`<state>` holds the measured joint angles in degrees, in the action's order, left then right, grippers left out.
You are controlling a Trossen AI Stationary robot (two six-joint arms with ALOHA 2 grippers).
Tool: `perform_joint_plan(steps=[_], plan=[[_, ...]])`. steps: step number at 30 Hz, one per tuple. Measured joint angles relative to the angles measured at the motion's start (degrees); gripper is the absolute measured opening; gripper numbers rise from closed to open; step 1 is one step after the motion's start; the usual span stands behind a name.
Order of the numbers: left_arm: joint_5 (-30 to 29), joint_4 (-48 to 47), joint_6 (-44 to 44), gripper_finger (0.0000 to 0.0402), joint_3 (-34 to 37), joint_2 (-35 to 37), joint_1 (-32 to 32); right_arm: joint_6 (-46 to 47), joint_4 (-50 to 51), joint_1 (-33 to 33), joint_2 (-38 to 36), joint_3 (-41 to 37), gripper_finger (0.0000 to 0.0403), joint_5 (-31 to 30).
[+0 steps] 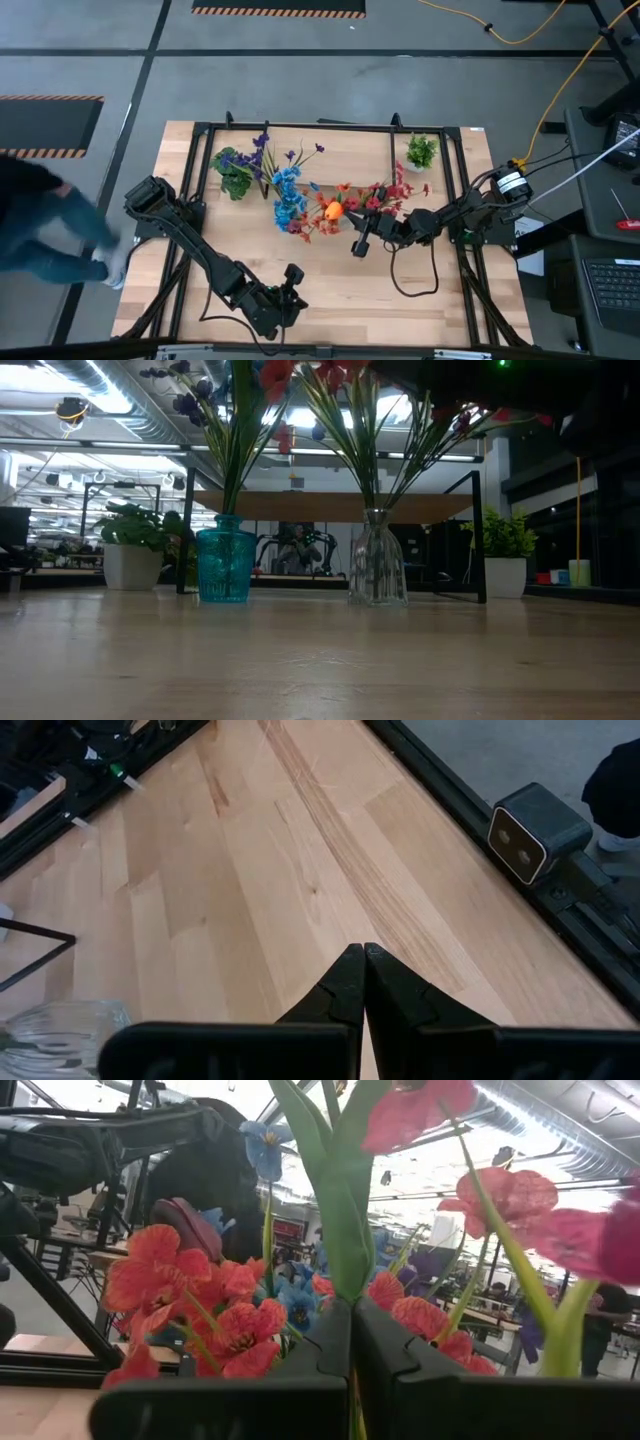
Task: Pick and place flowers into a vace then onto a shelf
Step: Put the red orange flower into the transparent vase
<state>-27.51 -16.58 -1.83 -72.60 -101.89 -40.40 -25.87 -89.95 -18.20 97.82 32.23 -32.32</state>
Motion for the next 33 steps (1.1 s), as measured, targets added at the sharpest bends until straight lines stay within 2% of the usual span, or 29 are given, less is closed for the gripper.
perform_joint_plan(steps=[12,16,21,29,33], plan=[[0.02,0.0,0.13,0.0003,0.0,0.0,0.0,-0.13,0.31,0.22,0.0,0.0,0.0033,-0.09],[0.0,0.0,0.13,0.0003,0.0,0.0,0.0,-0.13,0.38,0.2,0.0,0.0,0.0034,-0.63],[0.04,0.0,0.49,0.0003,0.0,0.0,0.0,0.23,3.33,0.22,0.02,-0.02,0.0034,-6.98],[0.06,0.0,0.6,0.0003,0.0,0.0,0.02,0.29,5.73,0.2,0.02,-0.02,0.0011,-7.04],[0.15,0.0,0.59,0.0003,0.0,0.0,0.02,0.29,7.1,0.18,0.02,-0.02,0.0016,-7.04]])
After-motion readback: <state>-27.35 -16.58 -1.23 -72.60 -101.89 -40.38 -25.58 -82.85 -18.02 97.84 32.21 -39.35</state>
